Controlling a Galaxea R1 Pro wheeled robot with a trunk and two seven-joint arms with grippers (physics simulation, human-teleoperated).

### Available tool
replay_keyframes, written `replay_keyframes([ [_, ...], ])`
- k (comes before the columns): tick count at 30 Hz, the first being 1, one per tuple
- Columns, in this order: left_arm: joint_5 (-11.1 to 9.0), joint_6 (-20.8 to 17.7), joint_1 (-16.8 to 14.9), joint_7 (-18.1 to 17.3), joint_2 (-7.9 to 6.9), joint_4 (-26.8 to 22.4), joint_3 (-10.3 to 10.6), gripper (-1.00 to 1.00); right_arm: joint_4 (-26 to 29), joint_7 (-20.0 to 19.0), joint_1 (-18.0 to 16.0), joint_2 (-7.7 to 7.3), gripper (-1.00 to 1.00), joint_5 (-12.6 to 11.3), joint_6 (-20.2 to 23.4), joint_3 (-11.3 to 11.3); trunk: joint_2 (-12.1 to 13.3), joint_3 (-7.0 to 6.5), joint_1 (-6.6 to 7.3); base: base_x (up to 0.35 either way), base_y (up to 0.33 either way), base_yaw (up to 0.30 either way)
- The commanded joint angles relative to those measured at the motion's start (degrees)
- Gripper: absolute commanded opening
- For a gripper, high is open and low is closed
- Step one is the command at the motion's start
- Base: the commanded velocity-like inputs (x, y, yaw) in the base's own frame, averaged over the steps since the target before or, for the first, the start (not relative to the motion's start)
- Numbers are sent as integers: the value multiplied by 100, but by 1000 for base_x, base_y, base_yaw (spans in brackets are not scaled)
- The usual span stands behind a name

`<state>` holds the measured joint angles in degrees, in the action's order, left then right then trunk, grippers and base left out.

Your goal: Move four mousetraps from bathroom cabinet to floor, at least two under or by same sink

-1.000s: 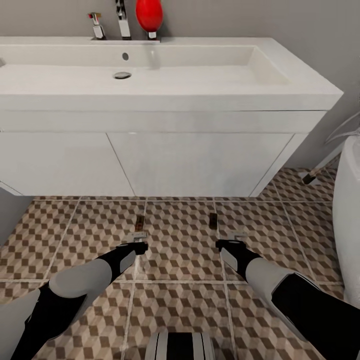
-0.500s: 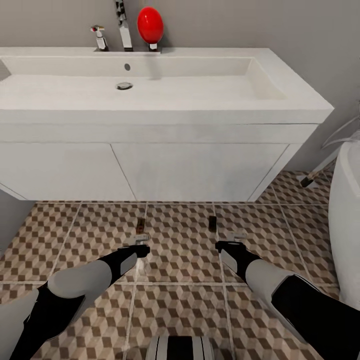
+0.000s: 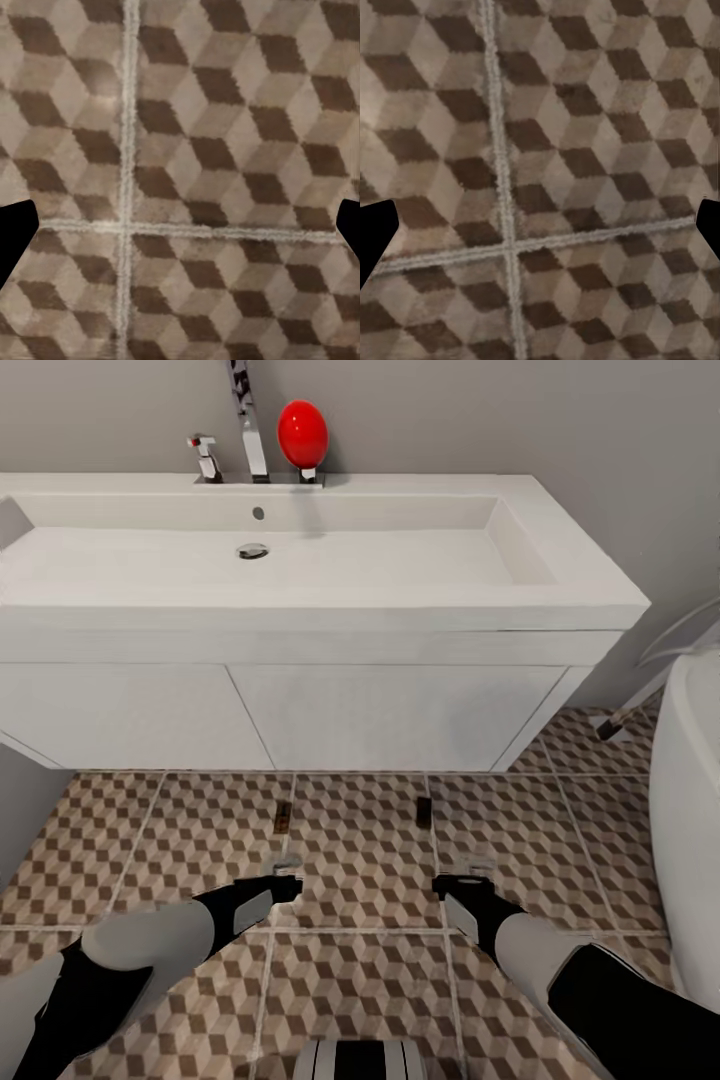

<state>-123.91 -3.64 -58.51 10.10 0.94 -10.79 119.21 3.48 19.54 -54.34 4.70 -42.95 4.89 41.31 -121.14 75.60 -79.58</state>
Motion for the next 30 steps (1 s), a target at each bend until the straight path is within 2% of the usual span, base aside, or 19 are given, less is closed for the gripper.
replay_keyframes([
  [1,-3,-1,93,32,-8,-3,15,100,11,21,98,-6,100,95,-28,51,40,-16,23,0,0,0],
  [8,-2,16,441,35,-25,82,15,100,5,2,415,-4,100,613,-361,48,321,-141,177,0,0,0],
  [11,0,19,704,35,-19,176,15,100,1,-1,627,13,100,830,-478,45,441,-195,243,0,0,0],
  [17,6,22,1033,35,-23,222,15,100,-4,-3,929,30,100,925,-524,50,682,-303,375,0,0,0],
  [25,7,25,1323,35,-32,234,15,100,-3,-2,1298,55,100,961,-546,52,1003,-446,550,0,0,0],
  [30,7,30,1482,35,-52,228,17,100,-5,-2,1536,62,100,1071,-587,51,1203,-536,660,0,0,0],
])
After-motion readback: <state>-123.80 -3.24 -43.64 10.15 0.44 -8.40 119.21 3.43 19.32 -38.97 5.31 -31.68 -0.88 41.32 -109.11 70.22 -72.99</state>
